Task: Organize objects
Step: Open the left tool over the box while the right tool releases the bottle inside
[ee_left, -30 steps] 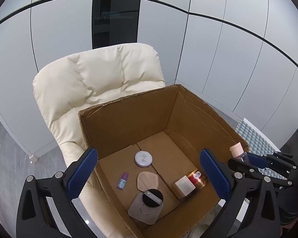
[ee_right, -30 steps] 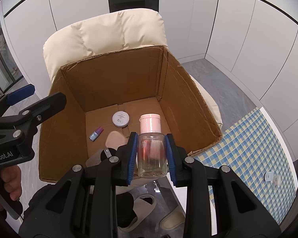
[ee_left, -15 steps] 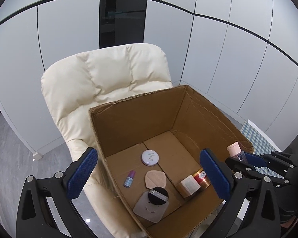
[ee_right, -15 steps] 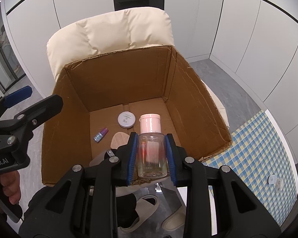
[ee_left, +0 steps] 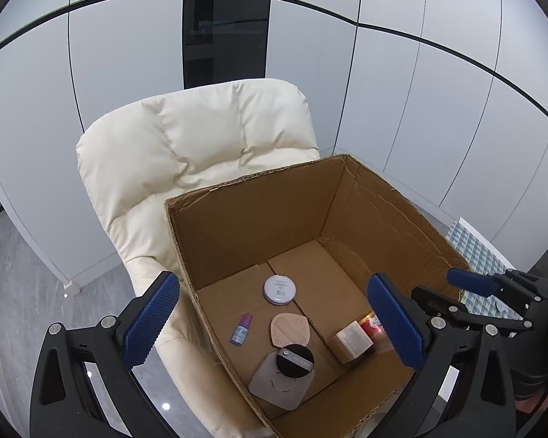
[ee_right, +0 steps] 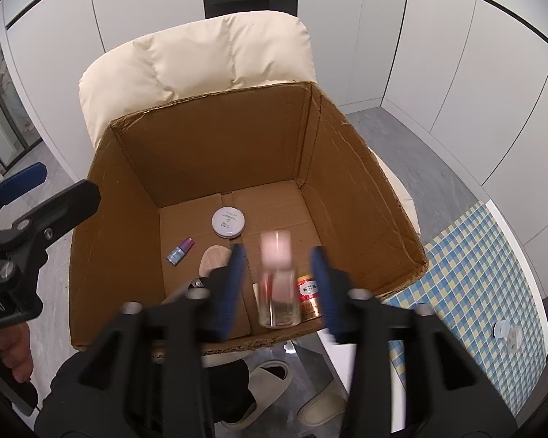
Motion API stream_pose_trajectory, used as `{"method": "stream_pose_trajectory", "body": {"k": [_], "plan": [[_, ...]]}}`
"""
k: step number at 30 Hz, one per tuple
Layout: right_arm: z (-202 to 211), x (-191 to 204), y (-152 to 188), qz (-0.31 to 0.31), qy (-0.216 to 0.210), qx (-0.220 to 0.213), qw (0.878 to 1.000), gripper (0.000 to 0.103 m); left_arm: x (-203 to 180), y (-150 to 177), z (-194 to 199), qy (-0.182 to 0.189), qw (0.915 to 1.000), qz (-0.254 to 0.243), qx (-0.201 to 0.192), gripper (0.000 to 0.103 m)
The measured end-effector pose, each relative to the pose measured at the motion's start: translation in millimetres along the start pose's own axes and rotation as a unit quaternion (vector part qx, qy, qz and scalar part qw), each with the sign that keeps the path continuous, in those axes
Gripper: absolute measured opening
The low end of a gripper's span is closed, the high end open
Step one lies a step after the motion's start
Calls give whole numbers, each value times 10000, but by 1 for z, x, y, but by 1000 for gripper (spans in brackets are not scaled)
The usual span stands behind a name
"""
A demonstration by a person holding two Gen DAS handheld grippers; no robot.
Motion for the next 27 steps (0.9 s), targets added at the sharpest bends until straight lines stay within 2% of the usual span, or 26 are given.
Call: {"method": "stream_pose_trajectory", "body": {"k": [2,4,6,8,10,12,27], "plan": [[1,-1,-1,-27,9,-11,10000,57,0,0,-1,-5,10000,-10,5,102],[1,-3,0,-45,18,-12,10000,65,-1,1,-2,-13,10000,-25,24,102],[0,-5,0,-74,21,19,10000,67,-1,1,-3,-9,10000,-9,36,102],[-1,-7,1,-102,68,46,9999,76,-2,0,-4,-10,10000,-14,40,102],[-1,-10,2,-138,136,63,9998,95,-2,1,-4,-2,10000,-2,42,102],[-2,-14,4,-178,182,103,9996,102,-4,0,-6,-15,10000,10,56,102],[13,-63,22,-577,433,110,9973,103,-54,2,-15,256,9993,-269,110,102]]}}
Point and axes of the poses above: each gripper's, at about its wrist camera, not at the fingertips, and z roughly against the way its jaws point, x to its left, y to its underside, the point moved 6 cm from there along -z, roughly the way its jaws point, and after that the axes turned 6 degrees about z, right-handed, at the moved point
